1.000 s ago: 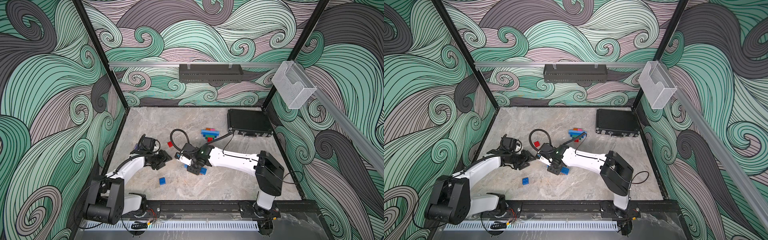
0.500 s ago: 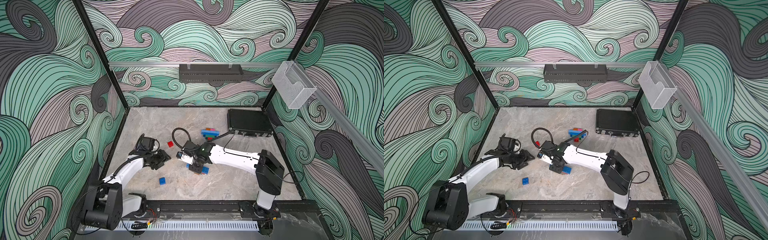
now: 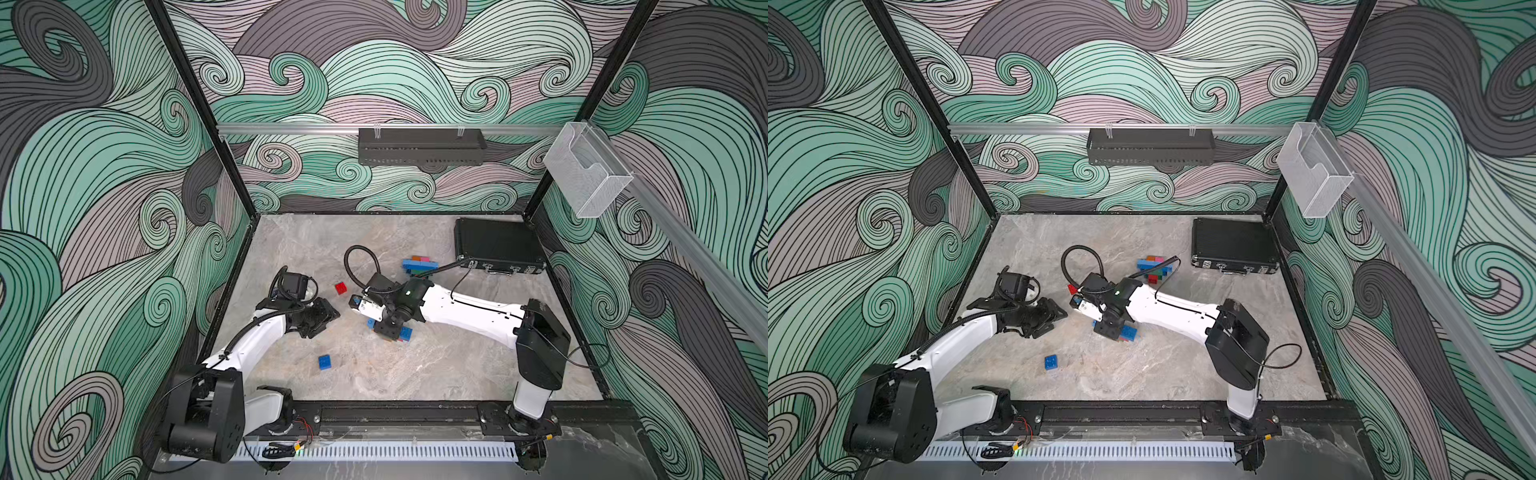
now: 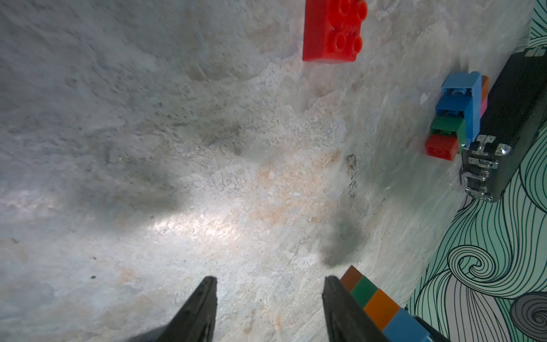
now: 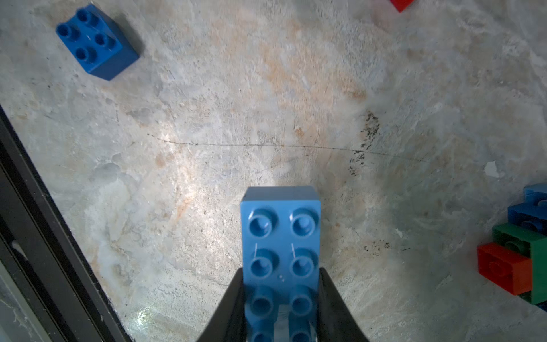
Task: Assemble a heart with lego
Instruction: Assemble the lego brick with the lego brick.
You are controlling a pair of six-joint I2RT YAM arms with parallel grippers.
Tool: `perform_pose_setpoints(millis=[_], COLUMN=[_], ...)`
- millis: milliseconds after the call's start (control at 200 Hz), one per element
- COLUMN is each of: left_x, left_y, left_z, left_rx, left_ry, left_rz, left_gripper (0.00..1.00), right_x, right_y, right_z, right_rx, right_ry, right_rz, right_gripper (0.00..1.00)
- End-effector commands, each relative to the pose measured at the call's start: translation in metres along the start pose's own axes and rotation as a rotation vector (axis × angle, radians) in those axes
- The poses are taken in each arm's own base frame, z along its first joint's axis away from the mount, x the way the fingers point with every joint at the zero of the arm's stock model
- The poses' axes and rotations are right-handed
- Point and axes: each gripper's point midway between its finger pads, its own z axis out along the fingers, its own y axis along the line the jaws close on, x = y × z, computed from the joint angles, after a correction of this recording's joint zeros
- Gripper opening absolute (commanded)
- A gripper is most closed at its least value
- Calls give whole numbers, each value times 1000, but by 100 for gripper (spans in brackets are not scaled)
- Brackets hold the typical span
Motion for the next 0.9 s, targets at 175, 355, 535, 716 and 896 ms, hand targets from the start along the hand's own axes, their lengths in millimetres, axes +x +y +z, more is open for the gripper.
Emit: perform_pose_setpoints(millis=[175, 355, 535, 716, 896], left_x=[-16, -19, -22, -31, -49], left_y=[-7, -8, -9, -13, -22], left_z=[-17, -16, -12, -8, -1], left_rx=[-1, -1, -9, -16, -25], left_ry=[-57, -53, -39, -40, -53], left_rz=[-2, 2, 4, 4, 10], left_gripper=[58, 59, 60, 61, 62], right_x=[0, 1, -2, -15, -23], right_y=[1, 3, 7, 7, -2], right_z=[27, 30, 24, 4, -24], right_rx=[-22, -29, -55, -70, -73], right_ry=[24, 26, 11, -53, -126], right_rz=[6, 7, -1, 27, 114], right_gripper=[31, 37, 54, 62, 64])
